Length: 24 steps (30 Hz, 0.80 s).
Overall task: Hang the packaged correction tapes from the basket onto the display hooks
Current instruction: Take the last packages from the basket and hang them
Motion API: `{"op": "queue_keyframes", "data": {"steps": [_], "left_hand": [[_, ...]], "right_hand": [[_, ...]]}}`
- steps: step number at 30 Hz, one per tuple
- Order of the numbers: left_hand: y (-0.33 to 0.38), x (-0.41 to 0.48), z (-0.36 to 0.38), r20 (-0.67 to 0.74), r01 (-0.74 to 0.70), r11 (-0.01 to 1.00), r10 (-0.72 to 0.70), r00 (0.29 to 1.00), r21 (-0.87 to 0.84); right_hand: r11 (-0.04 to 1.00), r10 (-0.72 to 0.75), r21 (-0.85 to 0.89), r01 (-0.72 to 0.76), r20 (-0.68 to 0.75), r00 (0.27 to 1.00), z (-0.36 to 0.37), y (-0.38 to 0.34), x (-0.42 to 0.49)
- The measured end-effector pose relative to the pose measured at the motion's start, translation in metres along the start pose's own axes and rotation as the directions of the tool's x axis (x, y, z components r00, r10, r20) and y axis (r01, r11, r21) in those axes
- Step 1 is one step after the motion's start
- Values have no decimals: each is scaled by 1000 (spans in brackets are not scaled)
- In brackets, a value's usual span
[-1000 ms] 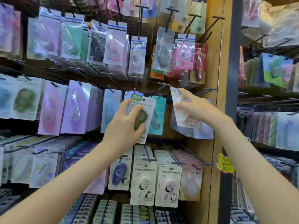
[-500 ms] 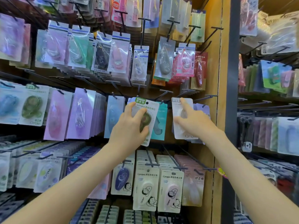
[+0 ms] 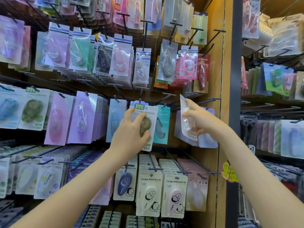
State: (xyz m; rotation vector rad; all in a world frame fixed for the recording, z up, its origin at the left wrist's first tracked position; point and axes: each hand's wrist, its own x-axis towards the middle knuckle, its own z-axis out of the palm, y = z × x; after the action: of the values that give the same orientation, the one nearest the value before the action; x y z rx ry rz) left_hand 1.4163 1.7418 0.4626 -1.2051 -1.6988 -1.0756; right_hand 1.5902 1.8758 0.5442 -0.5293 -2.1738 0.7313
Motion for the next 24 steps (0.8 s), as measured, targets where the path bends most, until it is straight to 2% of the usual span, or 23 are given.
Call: {"op": "queue_keyframes", "data": {"steps": [3, 9, 11, 15, 20, 24], "left_hand": [[-1, 3, 3, 7, -11, 1000, 11, 1000, -26], [1, 13, 5, 28, 24, 997, -22, 999, -79], [3, 15, 5, 26, 8, 995, -6, 1000, -95], [8, 13, 7, 30, -41, 995, 44, 999, -96], [9, 13, 11, 28, -91, 995, 92, 995, -27], [9, 14, 15, 43, -104, 995, 103, 994, 15]], "right_hand": [[1000, -14, 0, 14, 43, 999, -3, 1, 2], [985, 58, -168, -48, 56, 997, -8, -6, 8], [985, 80, -155, -71, 54, 995, -12, -10, 6], [994, 110, -17, -109, 99, 989, -20, -6, 2], [996, 71, -56, -66, 96, 993, -14, 5, 0], [961, 27, -274, -32, -22, 999, 3, 5, -1]]}}
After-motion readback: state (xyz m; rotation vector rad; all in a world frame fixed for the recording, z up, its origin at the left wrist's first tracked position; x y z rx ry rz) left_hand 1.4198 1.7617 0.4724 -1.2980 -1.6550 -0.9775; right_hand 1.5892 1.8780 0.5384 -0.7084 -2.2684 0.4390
